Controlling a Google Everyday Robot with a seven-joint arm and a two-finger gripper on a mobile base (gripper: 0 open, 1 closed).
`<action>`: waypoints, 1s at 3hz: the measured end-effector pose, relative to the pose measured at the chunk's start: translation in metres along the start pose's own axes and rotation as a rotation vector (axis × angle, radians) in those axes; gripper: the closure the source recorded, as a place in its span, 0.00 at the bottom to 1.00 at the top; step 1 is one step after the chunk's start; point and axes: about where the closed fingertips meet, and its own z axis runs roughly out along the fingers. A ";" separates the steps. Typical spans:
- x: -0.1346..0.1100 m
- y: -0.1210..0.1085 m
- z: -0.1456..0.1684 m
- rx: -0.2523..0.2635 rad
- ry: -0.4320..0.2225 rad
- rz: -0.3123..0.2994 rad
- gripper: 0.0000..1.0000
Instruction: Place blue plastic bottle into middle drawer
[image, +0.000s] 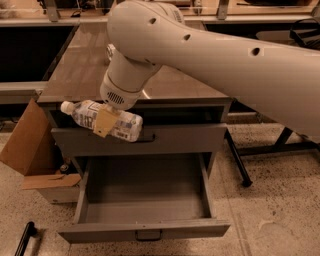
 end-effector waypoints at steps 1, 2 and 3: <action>0.015 0.001 0.015 -0.011 0.025 -0.015 1.00; 0.052 0.010 0.043 -0.061 0.045 -0.015 1.00; 0.100 0.023 0.072 -0.107 0.052 0.037 1.00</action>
Offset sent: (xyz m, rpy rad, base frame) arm -0.0293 -0.0535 -0.1246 -0.0485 0.1268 0.0618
